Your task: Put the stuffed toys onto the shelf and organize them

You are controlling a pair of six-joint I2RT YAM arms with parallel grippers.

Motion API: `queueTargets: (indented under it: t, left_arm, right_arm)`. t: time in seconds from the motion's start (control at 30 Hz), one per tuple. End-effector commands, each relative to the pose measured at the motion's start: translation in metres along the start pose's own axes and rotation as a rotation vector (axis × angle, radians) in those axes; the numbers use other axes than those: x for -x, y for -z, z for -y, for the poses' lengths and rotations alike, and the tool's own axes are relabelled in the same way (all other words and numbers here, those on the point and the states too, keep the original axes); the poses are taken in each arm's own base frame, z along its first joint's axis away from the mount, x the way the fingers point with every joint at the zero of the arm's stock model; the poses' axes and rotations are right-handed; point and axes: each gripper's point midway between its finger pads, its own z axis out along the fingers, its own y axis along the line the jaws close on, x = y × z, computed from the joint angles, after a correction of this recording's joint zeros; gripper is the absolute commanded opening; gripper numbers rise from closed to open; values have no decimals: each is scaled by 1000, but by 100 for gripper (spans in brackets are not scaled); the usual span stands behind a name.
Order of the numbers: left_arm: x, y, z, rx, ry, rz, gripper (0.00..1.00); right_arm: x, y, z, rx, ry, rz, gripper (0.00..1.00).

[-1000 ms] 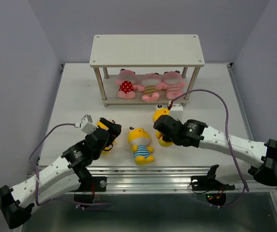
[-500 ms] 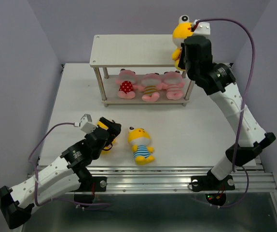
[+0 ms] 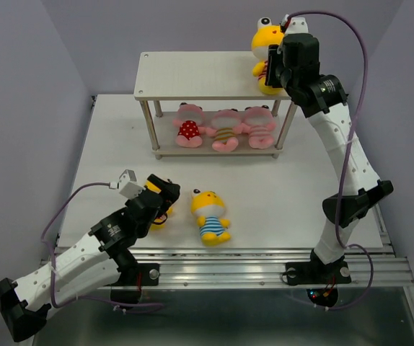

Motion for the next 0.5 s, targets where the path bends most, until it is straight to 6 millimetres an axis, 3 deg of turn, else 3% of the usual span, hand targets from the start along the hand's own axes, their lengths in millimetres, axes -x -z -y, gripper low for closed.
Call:
queueTargets:
  t: [0.0,0.1,0.33,0.47]
  left_arm:
    - [16,5,10,-14,18,51,99]
    - [16,5,9,-10,20,52,99]
    - [16,5,8,-6,22,55,99]
    - [16,5,7,-5,25,53,99]
  right_arm:
    - [-1,-8,-1,31,-10,-11,47]
    - [-4,-15,0,27,-10,-20,55]
    - [-13,-25,-3,28,-1,-40,61]
    - [-13,-28,-3,17,-13,-40,72]
